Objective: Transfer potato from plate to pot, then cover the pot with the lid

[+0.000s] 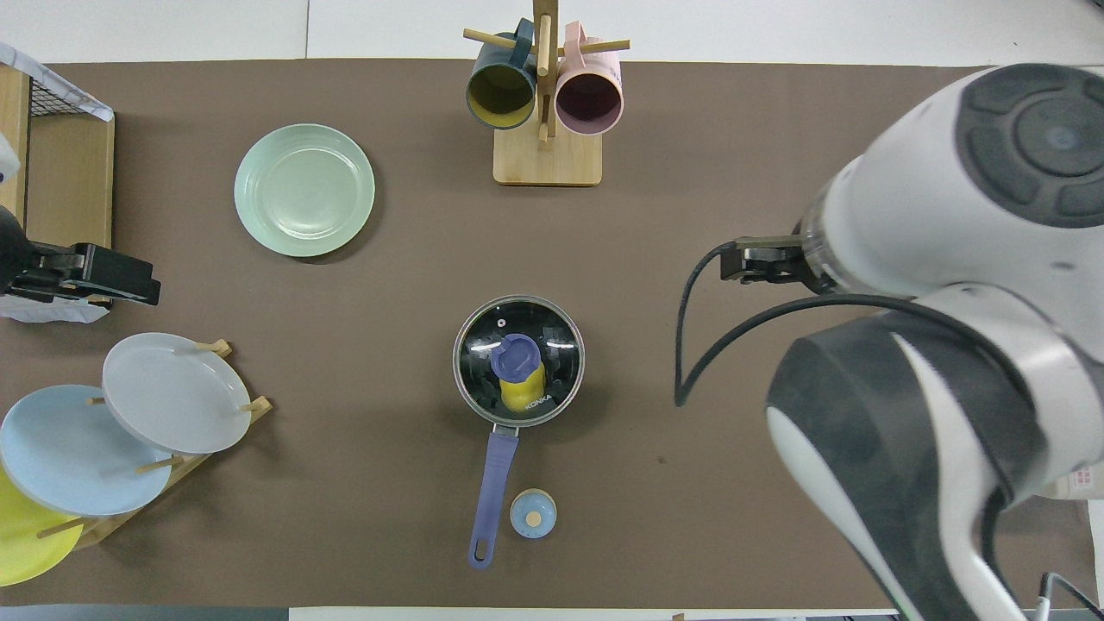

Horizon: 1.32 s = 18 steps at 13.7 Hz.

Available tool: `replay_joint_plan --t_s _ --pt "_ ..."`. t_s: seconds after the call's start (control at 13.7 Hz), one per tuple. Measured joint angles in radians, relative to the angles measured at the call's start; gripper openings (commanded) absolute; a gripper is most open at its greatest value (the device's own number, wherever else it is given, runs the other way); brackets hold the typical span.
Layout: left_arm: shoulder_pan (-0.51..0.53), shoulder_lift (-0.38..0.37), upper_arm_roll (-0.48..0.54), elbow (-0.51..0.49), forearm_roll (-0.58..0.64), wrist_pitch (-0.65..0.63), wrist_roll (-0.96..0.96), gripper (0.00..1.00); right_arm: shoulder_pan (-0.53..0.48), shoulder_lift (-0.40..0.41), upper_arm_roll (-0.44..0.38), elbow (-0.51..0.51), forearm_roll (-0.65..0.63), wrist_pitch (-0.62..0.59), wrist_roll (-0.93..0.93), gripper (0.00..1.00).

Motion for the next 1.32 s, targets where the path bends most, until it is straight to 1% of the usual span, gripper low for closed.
replay_joint_plan --t_s 0.22,0.44,0.58,0.8,0.95,1.17,1.32 --pt "0.000 0.000 0.000 0.000 0.000 0.000 0.000 1.00 -0.119 -0.039 0.002 0.007 0.019 -0.089 -0.059 1.00" --pt "0.000 -0.003 0.000 0.000 0.000 0.000 0.000 1.00 -0.191 -0.043 -0.003 0.029 0.034 -0.141 -0.122 1.00" --pt "0.000 -0.008 0.000 0.000 0.000 0.000 0.000 1.00 -0.216 -0.043 -0.003 0.031 0.039 -0.142 -0.147 1.00" --pt "0.000 -0.013 0.000 0.000 0.000 0.000 0.000 1.00 -0.221 -0.043 -0.003 0.035 0.042 -0.142 -0.148 1.00" --pt "0.000 -0.013 0.000 0.000 0.000 0.000 0.000 1.00 -0.234 -0.043 -0.003 0.036 0.072 -0.142 -0.148 1.00" --pt "0.000 -0.013 0.000 0.000 0.000 0.000 0.000 1.00 -0.285 -0.043 -0.003 0.036 0.100 -0.142 -0.155 1.00" --pt "0.000 -0.013 0.000 -0.001 0.000 0.000 0.000 1.00 -0.307 -0.043 -0.004 0.036 0.100 -0.142 -0.212 1.00"
